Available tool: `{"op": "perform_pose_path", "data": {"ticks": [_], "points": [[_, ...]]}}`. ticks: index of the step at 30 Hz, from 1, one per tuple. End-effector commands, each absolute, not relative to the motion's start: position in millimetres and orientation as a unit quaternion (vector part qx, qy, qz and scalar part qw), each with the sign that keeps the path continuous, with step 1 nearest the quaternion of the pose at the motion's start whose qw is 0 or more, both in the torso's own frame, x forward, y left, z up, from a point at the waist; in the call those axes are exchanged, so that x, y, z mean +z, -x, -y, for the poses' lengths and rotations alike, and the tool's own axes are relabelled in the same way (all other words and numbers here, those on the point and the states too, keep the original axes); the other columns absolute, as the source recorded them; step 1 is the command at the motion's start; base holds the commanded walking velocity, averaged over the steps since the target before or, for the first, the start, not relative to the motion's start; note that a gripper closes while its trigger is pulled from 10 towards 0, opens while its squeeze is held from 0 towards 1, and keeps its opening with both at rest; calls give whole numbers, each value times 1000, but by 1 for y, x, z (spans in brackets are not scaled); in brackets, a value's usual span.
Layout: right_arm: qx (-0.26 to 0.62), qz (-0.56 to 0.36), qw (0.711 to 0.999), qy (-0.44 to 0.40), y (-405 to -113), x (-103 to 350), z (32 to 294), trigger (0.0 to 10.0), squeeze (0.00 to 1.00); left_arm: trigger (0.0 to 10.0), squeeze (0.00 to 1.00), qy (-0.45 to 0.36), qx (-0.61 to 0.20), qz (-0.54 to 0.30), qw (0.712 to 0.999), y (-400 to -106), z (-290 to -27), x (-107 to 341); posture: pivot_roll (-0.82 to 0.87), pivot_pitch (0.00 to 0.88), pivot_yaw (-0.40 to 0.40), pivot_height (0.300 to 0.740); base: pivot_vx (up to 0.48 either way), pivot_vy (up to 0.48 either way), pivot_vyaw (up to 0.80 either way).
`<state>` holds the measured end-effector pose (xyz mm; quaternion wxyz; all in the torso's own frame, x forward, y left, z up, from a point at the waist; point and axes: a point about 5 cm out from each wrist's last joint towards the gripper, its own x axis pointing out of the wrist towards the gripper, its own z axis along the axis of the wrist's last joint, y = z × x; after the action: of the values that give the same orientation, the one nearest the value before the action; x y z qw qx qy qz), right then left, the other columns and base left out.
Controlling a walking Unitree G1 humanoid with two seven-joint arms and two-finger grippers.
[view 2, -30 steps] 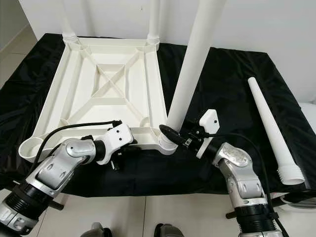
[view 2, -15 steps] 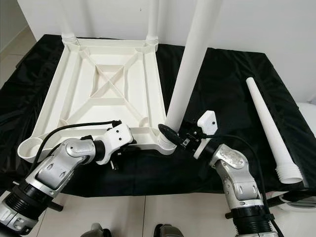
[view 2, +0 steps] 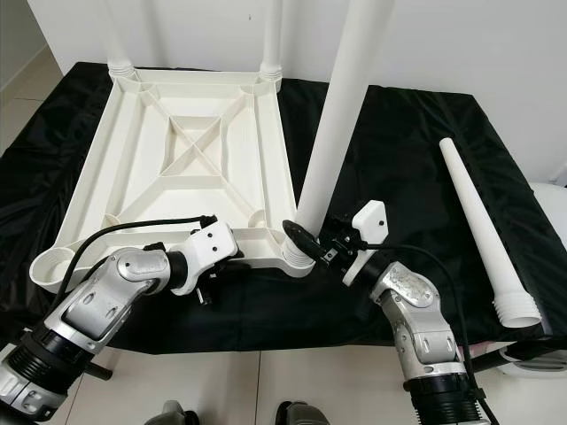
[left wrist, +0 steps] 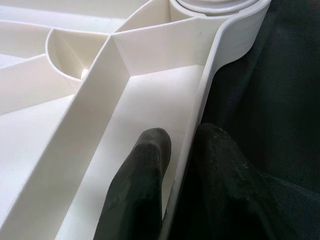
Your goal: Building children table
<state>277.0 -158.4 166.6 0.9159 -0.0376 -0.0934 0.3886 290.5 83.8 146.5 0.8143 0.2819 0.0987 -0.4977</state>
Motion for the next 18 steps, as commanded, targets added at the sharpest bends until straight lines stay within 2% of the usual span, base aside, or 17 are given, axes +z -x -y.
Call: {"op": "perform_pose_path", "data": {"ticks": [1, 18], "points": [[351, 29, 935, 34, -276, 141, 169, 10000, 0, 10000, 0, -294, -504, -81, 808, -288, -82, 155, -52, 136, -21, 740, 0, 0, 0], [352, 59, 934, 30, -266, 150, 159, 10000, 0, 10000, 0, -292, -497, -81, 813, -291, -82, 157, -57, 137, -20, 740, 0, 0, 0]]}}
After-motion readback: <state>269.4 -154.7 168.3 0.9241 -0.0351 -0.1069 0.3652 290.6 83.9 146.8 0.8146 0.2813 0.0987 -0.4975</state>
